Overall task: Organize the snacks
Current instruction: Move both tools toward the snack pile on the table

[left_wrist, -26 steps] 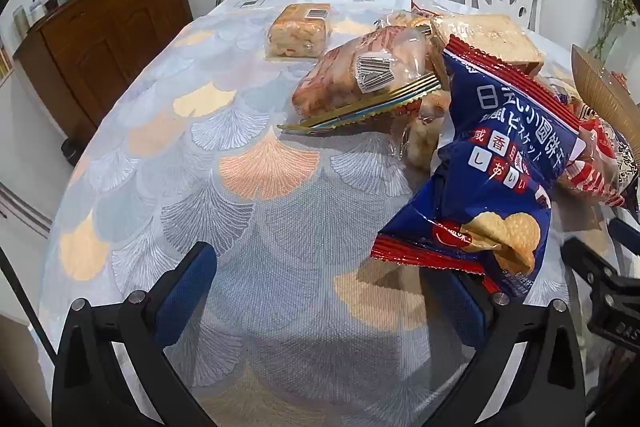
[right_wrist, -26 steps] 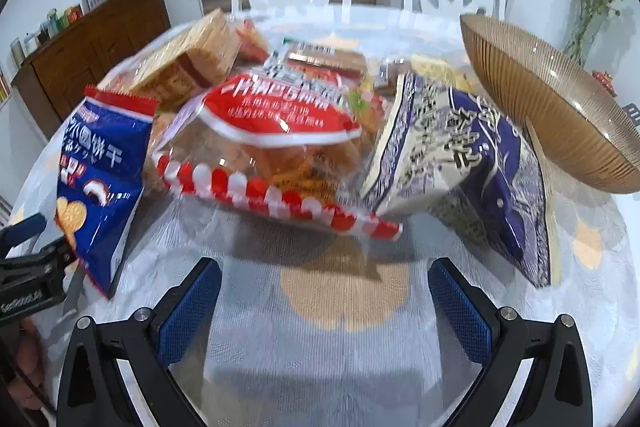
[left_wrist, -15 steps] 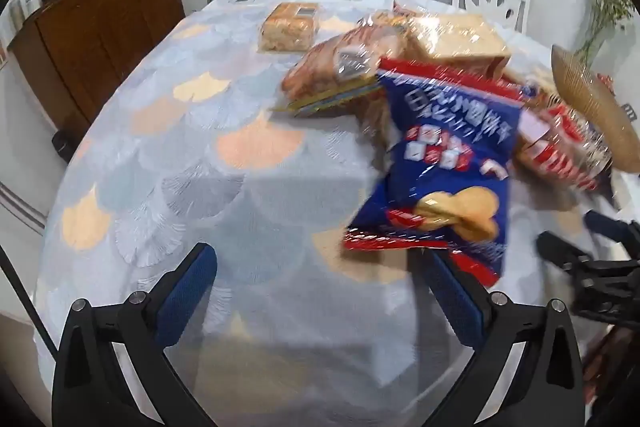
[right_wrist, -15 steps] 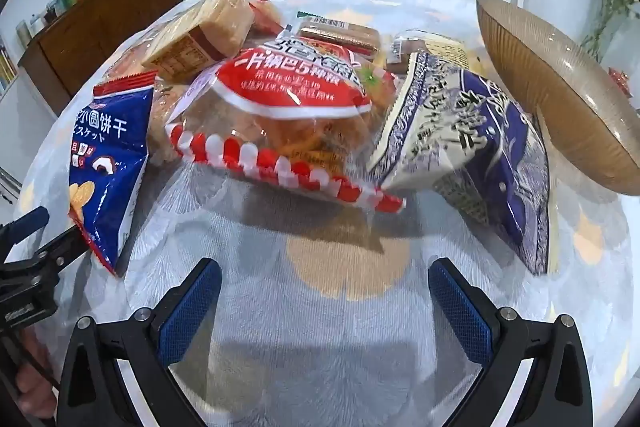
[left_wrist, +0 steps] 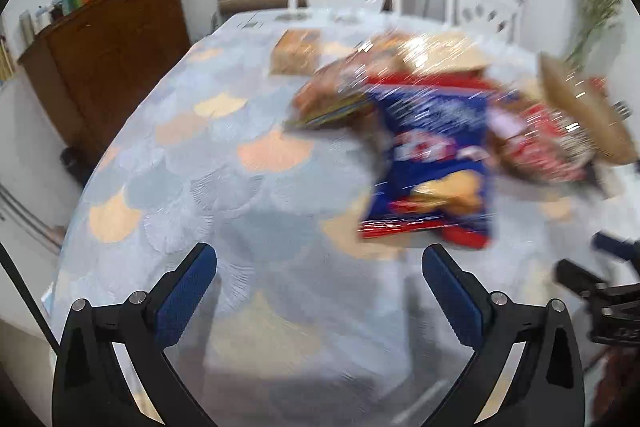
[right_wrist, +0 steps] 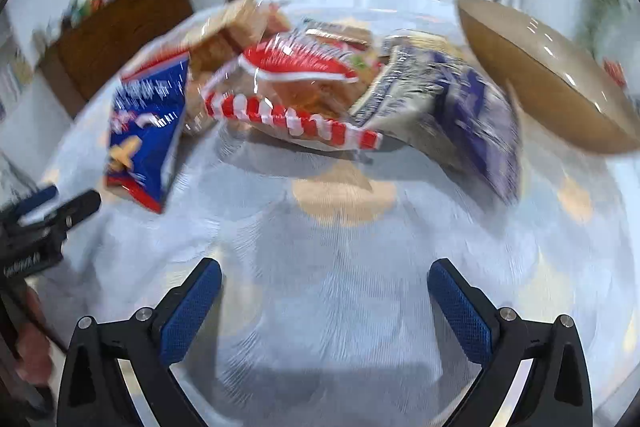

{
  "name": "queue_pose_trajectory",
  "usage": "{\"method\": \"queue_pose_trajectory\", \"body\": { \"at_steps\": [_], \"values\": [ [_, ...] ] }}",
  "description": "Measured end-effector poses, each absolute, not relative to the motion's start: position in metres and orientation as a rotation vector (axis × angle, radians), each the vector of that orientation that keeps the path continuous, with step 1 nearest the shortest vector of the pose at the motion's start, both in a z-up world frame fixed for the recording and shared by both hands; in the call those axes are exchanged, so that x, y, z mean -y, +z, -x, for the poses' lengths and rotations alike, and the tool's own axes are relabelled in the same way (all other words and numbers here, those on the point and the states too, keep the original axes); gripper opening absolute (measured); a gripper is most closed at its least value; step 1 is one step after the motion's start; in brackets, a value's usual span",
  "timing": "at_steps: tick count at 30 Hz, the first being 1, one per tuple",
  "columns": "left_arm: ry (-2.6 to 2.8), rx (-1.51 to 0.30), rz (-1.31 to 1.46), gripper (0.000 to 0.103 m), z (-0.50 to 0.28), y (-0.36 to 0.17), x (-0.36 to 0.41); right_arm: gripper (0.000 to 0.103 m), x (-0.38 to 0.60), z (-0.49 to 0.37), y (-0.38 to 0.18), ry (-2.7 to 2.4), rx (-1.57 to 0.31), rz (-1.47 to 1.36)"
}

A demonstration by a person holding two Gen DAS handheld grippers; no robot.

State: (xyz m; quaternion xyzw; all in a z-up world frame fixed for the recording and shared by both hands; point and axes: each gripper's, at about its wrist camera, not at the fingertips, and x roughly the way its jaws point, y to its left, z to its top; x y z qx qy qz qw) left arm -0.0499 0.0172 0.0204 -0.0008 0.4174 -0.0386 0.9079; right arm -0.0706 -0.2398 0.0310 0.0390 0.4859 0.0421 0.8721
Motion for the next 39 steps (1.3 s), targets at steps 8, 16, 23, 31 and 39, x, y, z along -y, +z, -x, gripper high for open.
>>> {"method": "queue_pose_trajectory", "body": {
  "at_steps": [8, 16, 23, 31, 39],
  "values": [
    [-0.076, -0.745, -0.075, 0.103, 0.067, 0.051, 0.027, 0.103, 0.244, 0.093, 0.082, -0.024, -0.843, -0.089],
    [-0.105, -0.757, -0.092, 0.102, 0.056, 0.059, 0.046, 0.103, 0.263, 0.081, 0.093, -0.079, -0.896, -0.054],
    [-0.110, -0.774, -0.107, 0.102, 0.052, 0.060, 0.056, 0.103, 0.268, 0.069, 0.090, -0.090, -0.909, -0.035],
    [-0.109, -0.794, -0.073, 0.102, 0.044, 0.059, 0.051, 0.103, 0.272, 0.067, 0.089, -0.093, -0.901, -0.035],
    [-0.105, -0.796, -0.063, 0.102, 0.040, 0.063, 0.045, 0.103, 0.271, 0.061, 0.091, -0.067, -0.906, -0.051]
  ]
}}
